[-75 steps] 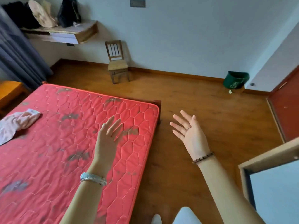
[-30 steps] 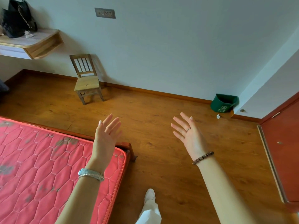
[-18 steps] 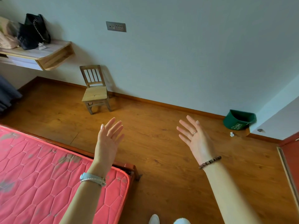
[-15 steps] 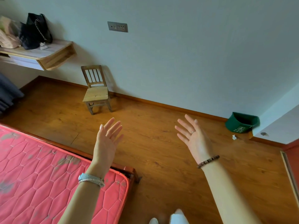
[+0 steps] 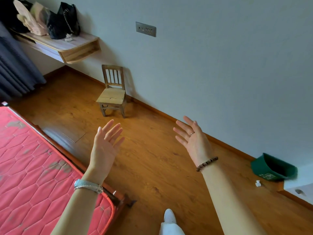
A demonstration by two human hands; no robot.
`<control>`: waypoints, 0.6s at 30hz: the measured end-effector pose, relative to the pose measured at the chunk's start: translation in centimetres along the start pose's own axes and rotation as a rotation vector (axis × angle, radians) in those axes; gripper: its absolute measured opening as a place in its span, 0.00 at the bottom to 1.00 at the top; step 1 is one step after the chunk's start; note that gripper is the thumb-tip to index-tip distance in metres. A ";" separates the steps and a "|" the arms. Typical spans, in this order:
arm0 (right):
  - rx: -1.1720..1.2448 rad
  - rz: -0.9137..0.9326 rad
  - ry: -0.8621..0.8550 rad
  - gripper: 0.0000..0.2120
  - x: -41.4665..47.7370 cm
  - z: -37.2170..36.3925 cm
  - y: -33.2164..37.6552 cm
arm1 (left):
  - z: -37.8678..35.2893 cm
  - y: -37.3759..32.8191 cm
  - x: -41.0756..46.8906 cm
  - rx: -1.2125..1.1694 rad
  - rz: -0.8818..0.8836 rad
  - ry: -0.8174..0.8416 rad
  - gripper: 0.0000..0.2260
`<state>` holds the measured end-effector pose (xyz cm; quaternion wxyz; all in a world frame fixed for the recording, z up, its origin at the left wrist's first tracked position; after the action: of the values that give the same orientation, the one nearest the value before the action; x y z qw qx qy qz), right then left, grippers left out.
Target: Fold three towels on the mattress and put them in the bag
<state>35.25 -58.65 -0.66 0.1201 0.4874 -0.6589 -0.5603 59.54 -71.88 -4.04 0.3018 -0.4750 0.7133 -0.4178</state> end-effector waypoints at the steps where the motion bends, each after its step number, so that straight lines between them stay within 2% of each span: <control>1: -0.018 -0.012 0.026 0.21 1.1 0.1 0.6 | -0.4 0.2 0.5 -0.007 -0.011 -0.026 0.23; 7: -0.102 -0.078 0.154 0.19 7.8 -0.8 3.3 | -1.0 0.3 3.6 -0.020 -0.100 -0.154 0.23; 11: -0.130 -0.122 0.245 0.20 12.0 -3.3 3.3 | 0.2 -1.0 5.3 -0.026 -0.134 -0.259 0.35; 18: -0.202 -0.163 0.389 0.20 18.7 -9.6 3.0 | 3.4 -3.0 9.5 -0.042 -0.194 -0.422 0.41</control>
<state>31.28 -79.42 -2.07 0.2475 0.6233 -0.5225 -0.5265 60.13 -82.41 -3.25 0.3926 -0.6244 0.5939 -0.3213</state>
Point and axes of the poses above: each hand's wrist, its own x-axis towards the middle knuckle, its own z-axis out of the back of the hand, y = z × x, the point moved 2 cm from there along x, towards the middle knuckle, and after that the axes turned 7 degrees about -z, right-handed, at the moved point
